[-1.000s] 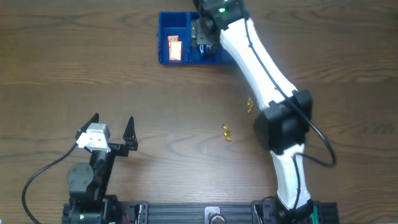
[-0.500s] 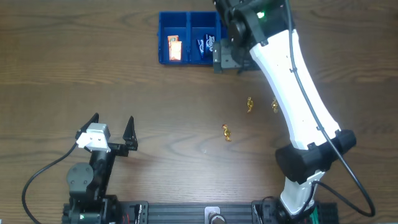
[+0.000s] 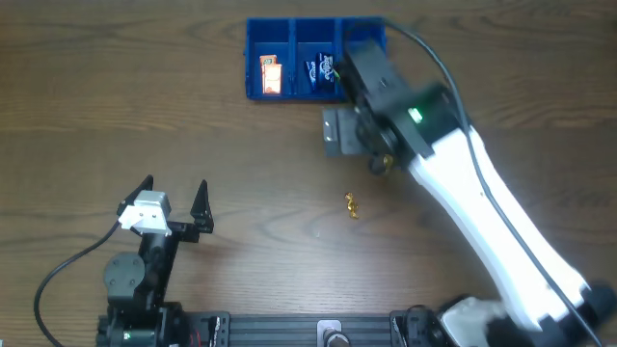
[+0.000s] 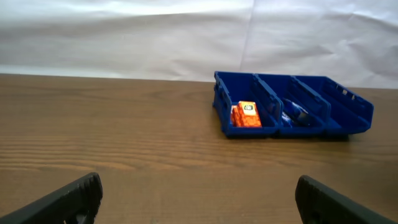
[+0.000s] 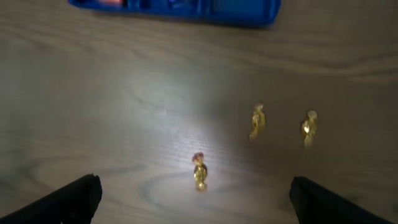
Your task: Sort Candies Into Trays
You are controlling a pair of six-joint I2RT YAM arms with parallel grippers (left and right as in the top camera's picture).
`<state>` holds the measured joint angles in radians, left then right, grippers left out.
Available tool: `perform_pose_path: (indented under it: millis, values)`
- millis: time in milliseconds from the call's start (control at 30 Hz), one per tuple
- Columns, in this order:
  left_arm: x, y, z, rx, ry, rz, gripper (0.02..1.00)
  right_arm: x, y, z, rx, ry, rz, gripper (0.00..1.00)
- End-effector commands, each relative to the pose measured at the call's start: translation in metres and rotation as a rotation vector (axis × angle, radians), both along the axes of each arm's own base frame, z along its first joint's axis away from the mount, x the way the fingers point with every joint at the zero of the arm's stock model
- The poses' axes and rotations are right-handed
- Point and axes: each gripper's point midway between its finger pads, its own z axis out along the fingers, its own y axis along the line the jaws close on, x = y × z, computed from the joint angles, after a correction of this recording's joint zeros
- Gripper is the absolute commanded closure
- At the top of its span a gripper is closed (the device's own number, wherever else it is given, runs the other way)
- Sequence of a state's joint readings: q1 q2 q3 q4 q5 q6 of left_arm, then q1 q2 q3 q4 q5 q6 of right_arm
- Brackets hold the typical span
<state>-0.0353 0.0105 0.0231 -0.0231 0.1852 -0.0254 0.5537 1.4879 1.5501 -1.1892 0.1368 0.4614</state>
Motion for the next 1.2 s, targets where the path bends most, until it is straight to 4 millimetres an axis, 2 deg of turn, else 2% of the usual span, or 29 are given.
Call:
perform_pose_path:
  millis: [33,167,367,567,700,867,1200]
  values:
    - [-0.001,-0.003,-0.015,0.002,0.044,-0.020,0.020,-0.011,-0.011,-0.044,-0.002,0.012,-0.014,0.003]
    - [-0.001,-0.003,-0.015,0.002,0.044,-0.020,0.023,-0.015,-0.023,-0.088,-0.015,0.084,-0.043,0.003]
    - [-0.001,-0.003,-0.015,0.002,0.044,-0.020,0.020,-0.022,-0.025,-0.138,-0.033,0.209,-0.054,0.003]
    - [-0.001,-0.003,-0.015,0.002,0.044,-0.020,0.020,-0.029,-0.012,-0.177,-0.067,0.315,-0.026,0.003]
    - [-0.001,-0.003,-0.015,0.002,0.044,-0.020,0.020,-0.030,0.000,-0.189,-0.068,0.328,-0.015,0.003]
    - [-0.001,-0.003,-0.015,0.002,0.044,-0.020,0.020,-0.032,0.009,-0.194,-0.064,0.317,0.012,0.003]
    - [-0.001,-0.003,-0.015,0.002,0.044,-0.020,0.020,-0.053,0.000,-0.221,-0.071,0.374,-0.029,0.003]
